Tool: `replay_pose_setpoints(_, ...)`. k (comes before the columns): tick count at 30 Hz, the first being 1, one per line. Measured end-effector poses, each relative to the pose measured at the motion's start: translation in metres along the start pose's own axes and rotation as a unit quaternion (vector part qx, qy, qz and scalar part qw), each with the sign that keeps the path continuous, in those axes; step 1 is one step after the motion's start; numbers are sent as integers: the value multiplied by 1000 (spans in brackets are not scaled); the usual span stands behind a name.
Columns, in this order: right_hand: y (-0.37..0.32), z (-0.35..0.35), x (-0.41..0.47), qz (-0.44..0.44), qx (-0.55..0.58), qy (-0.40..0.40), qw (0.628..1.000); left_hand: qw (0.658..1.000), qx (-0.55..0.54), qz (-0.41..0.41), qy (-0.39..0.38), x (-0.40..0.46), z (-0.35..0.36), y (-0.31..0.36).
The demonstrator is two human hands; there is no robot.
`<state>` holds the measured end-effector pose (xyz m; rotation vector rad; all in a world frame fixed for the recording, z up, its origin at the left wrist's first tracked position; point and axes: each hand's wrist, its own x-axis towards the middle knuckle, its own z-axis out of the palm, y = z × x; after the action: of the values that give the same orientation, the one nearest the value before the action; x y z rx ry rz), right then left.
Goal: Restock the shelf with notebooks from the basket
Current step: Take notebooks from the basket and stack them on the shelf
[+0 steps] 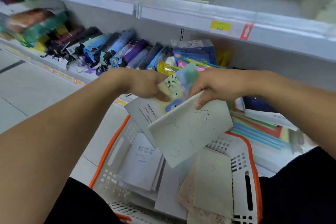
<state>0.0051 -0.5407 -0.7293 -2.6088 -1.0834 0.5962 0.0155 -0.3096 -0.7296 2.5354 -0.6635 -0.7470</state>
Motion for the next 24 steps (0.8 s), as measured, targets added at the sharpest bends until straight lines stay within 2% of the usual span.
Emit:
replay_pose_setpoints(3,-1,-25,-4,-2,22,58,998,998,-51,47,5,-8,-1,7)
replay_pose_setpoints(8,-2,-28,3,18,42,160,986,984,-169,55,31,-18,-4,12)
replay_pose_setpoints(11,-4,-24,4,1,60,269,961,984,-165,64,-26,-14,2,13)
replay_pose_setpoints(14,-6,-27,2,-3,52,346,937,989,-130,74,16,-10,0,14)
replay_pose_setpoints(18,-9,-30,-1,31,31,435,899,958,-272,64,59,-25,-24,0)
replay_pose_setpoints(21,-20,-24,-3,86,193,471,856,917,-376,66,114,-37,-39,-15)
replay_pose_setpoints(24,-38,-19,1,82,454,412,786,867,-459,65,183,-39,-42,-16)
